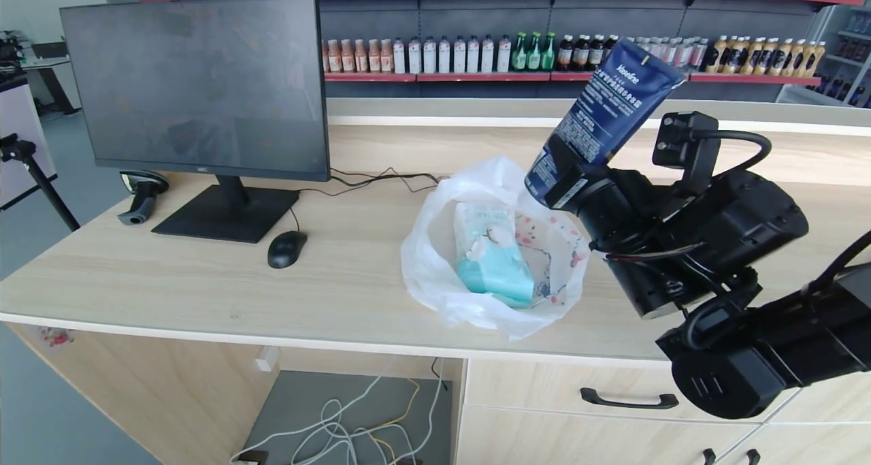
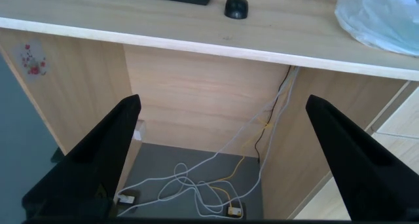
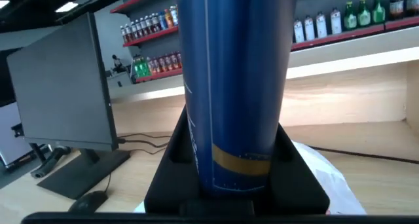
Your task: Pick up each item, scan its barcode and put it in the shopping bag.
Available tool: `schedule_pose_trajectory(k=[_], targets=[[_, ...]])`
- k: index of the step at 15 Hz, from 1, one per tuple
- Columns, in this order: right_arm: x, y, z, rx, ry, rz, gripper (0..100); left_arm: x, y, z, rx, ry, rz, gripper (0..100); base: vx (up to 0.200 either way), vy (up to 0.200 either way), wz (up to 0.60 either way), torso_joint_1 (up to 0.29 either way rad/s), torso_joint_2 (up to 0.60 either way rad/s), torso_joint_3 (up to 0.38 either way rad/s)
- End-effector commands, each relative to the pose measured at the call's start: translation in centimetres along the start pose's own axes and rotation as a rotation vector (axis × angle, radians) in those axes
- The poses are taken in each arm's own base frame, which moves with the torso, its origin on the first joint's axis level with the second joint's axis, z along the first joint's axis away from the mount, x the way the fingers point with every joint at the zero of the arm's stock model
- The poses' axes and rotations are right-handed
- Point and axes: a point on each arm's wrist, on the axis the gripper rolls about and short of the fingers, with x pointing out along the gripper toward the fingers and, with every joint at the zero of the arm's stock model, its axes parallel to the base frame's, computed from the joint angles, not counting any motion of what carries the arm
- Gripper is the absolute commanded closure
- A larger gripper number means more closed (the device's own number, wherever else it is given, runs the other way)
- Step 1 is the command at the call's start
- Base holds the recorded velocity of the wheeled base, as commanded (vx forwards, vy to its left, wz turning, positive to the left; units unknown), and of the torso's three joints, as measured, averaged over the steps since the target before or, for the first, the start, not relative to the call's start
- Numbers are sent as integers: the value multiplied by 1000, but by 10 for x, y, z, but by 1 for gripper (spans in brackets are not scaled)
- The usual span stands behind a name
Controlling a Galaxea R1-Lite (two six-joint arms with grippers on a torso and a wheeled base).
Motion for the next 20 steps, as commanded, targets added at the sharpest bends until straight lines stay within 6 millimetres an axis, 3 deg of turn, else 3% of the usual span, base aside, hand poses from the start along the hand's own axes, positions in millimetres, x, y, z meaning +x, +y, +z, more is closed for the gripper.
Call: schedule_pose_trajectory(k=[1, 5, 13, 20], targets=[[6, 2, -38, 47, 71, 3, 100, 0, 0, 0, -1, -1, 2, 0, 0, 0, 0, 0, 0, 0], [13, 31, -65, 110, 85, 67, 100, 0, 0, 0, -1, -1, 0, 0, 0, 0, 0, 0, 0, 0], [12, 28, -88, 196, 132, 51, 100, 0, 0, 0, -1, -1, 0, 0, 0, 0, 0, 0, 0, 0], [4, 22, -108, 166, 194, 36, 100, 0, 0, 0, 1, -1, 0, 0, 0, 0, 0, 0, 0, 0]])
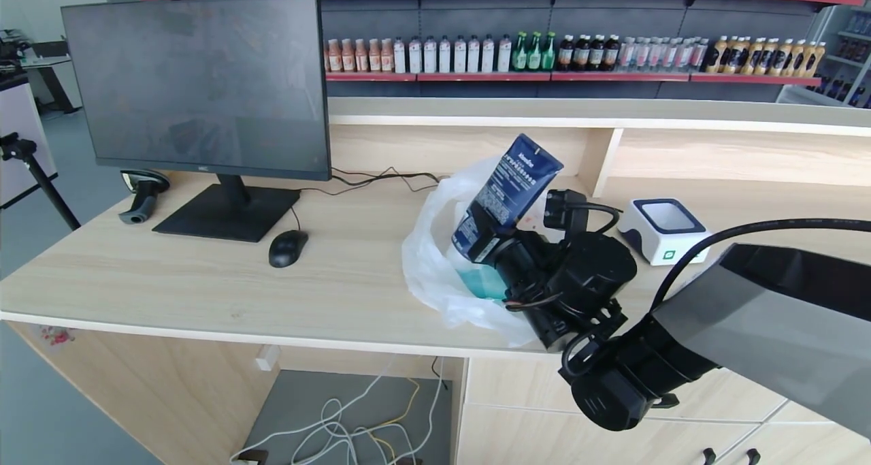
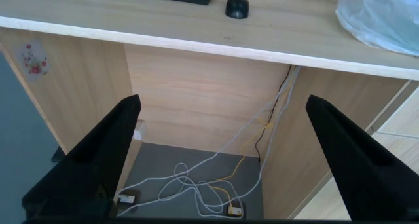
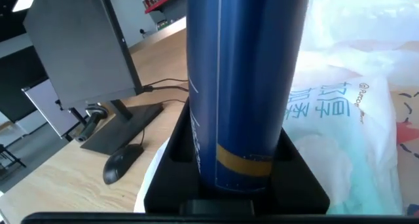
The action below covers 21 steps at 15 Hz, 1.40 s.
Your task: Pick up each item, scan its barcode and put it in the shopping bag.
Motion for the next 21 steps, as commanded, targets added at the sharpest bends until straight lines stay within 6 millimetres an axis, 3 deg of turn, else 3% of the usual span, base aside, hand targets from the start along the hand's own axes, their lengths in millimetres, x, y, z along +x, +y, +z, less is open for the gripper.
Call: schedule_pose_trajectory(k=[1, 11, 21], targets=[[-2, -4, -9, -9, 26, -10, 100, 0, 0, 0, 0, -1, 1, 0, 0, 0, 0, 0, 0, 0], [3, -1, -2, -88, -3, -3, 100, 0, 0, 0, 0, -1, 1, 0, 0, 0, 0, 0, 0, 0], [2, -7, -18, -137, 35, -15, 100, 0, 0, 0, 0, -1, 2, 0, 0, 0, 0, 0, 0, 0]])
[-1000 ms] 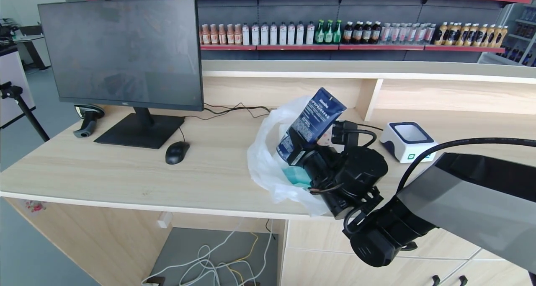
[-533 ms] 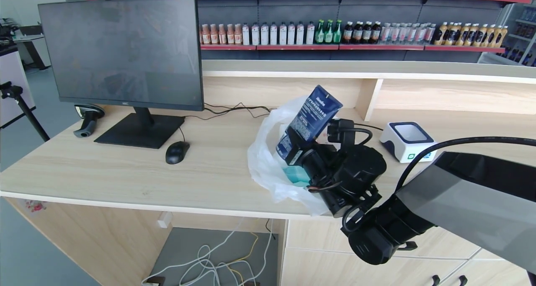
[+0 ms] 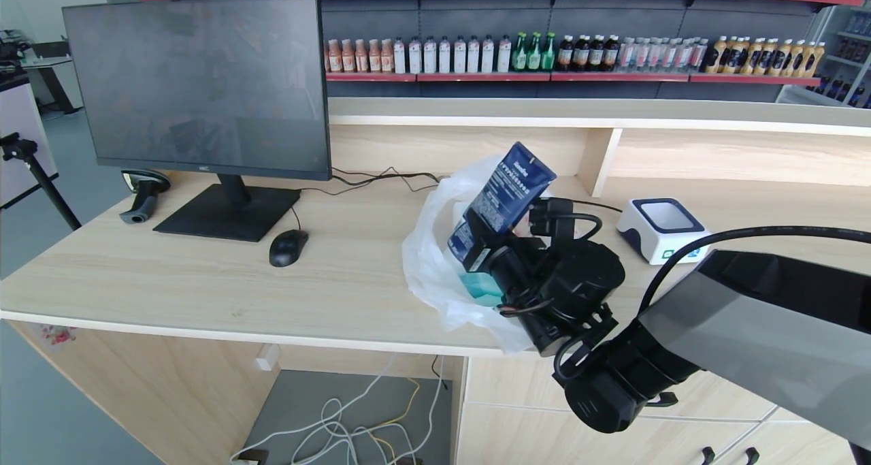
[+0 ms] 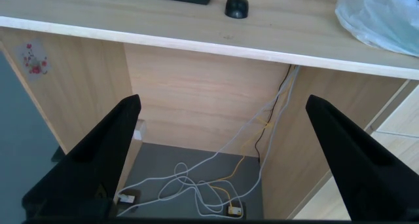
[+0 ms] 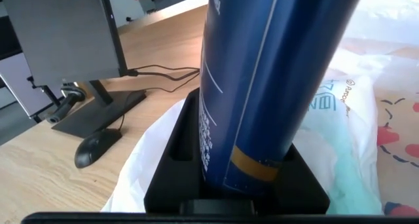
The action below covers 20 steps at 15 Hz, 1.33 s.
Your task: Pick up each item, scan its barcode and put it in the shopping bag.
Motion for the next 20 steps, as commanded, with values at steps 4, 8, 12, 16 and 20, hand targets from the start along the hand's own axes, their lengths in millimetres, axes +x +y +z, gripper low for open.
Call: schedule_pose_trajectory(k=[4, 8, 12, 16, 20], targets=[[0, -2, -7, -5, 18, -6, 100, 0, 0, 0, 0, -1, 1, 0, 0, 0, 0, 0, 0, 0], [0, -2, -8, -5, 19, -6, 0, 0, 0, 0, 0, 0, 1, 0, 0, 0, 0, 0, 0, 0], [1, -2, -7, -4, 15, -5, 0, 0, 0, 0, 0, 0, 1, 0, 0, 0, 0, 0, 0, 0], [2, -1, 1, 0, -4, -3, 0, 0, 0, 0, 0, -1, 1, 0, 0, 0, 0, 0, 0, 0], [-17, 1, 32, -3, -15, -2, 0, 0, 0, 0, 0, -1, 1, 0, 0, 0, 0, 0, 0, 0]])
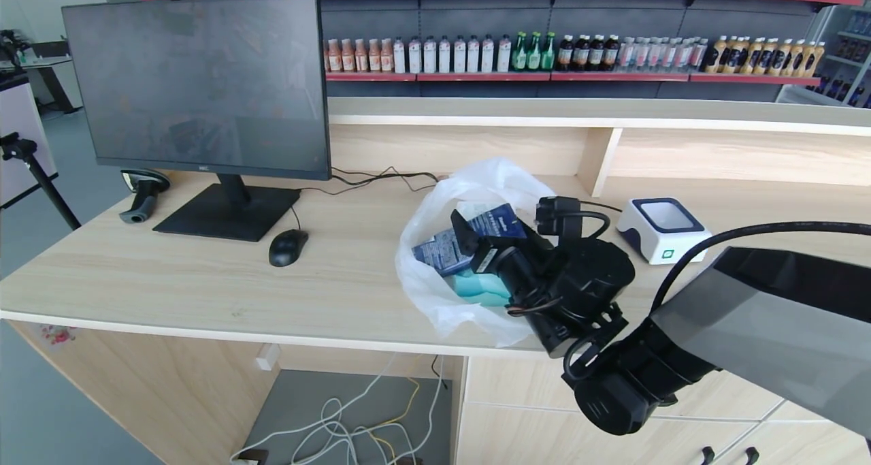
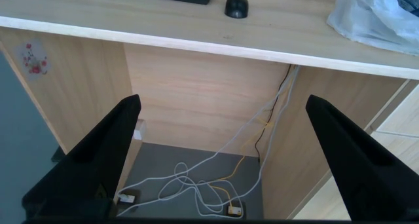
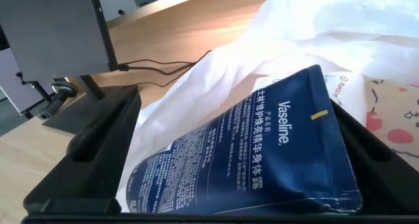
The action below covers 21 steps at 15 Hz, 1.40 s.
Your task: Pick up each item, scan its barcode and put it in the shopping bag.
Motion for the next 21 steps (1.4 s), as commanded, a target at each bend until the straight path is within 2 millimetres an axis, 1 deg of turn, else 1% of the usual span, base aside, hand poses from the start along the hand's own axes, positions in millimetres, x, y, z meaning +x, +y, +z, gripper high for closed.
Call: schedule_pose_trajectory(k=[1, 2, 4, 5, 6, 7, 8, 9, 10, 11, 12, 13, 15, 16, 17, 18, 19, 20, 21], targets=[[-14, 1, 29, -3, -29, 3, 0, 0, 0, 0, 0, -1, 1, 0, 0, 0, 0, 0, 0, 0], [-18, 1, 37, -3, -36, 3, 0, 0, 0, 0, 0, -1, 1, 0, 0, 0, 0, 0, 0, 0], [-34, -2, 46, -14, -15, -11, 0, 0, 0, 0, 0, -1, 1, 0, 0, 0, 0, 0, 0, 0], [-40, -3, 53, -20, -20, -20, 0, 0, 0, 0, -2, -1, 1, 0, 0, 0, 0, 0, 0, 0], [-48, -3, 64, -33, -33, -30, 0, 0, 0, 0, -2, -1, 1, 0, 0, 0, 0, 0, 0, 0], [-53, -4, 71, -37, -41, -30, 0, 0, 0, 0, -2, -1, 2, 0, 0, 0, 0, 0, 0, 0], [-73, -9, 93, -56, -62, -38, 0, 0, 0, 0, -2, 0, 2, 0, 0, 0, 0, 0, 0, 0], [-86, -16, 101, -67, -60, -57, 0, 0, 0, 0, -2, 0, 2, 0, 0, 0, 0, 0, 0, 0], [-114, -29, 114, -83, -54, -91, 0, 0, 0, 0, -2, 0, 2, 0, 0, 0, 0, 0, 0, 0], [-167, -48, 125, -110, -18, -136, 0, 0, 0, 0, -2, 0, 2, 0, 0, 0, 0, 0, 0, 0], [-194, -53, 125, -122, 12, -139, 0, 0, 0, 0, -2, 2, 2, 0, 0, 0, 0, 0, 0, 0], [-232, -56, 137, -140, -11, -133, 0, 0, 0, 0, 4, 1, 1, 0, 0, 0, 0, 0, 0, 0], [-257, -58, 146, -157, 19, -122, 0, 0, 0, 0, 9, 2, 1, 0, 0, 0, 0, 0, 0, 0], [-293, -60, 141, -201, 161, -32, 0, 0, 0, 0, 7, 4, 1, 0, 0, 0, 0, 0, 0, 0], [-328, -67, 133, -285, 254, 91, 0, 0, 0, 0, 7, 4, 1, 0, 0, 0, 0, 0, 0, 0], [-360, -78, 119, -363, 350, 194, 0, 0, 0, 0, 6, 4, 1, 0, 0, 0, 0, 0, 0, 0], [-386, -88, 109, -406, 410, 237, 0, 0, 0, 0, 6, 4, 1, 0, 0, 0, 0, 0, 0, 0], [-400, -92, 110, -446, 431, 273, 0, 0, 0, 0, 4, 4, 2, 0, 0, 0, 0, 0, 0, 0], [-401, -92, 113, -441, 430, 261, 0, 0, 0, 0, 3, 4, 2, 0, 0, 0, 0, 0, 0, 0]])
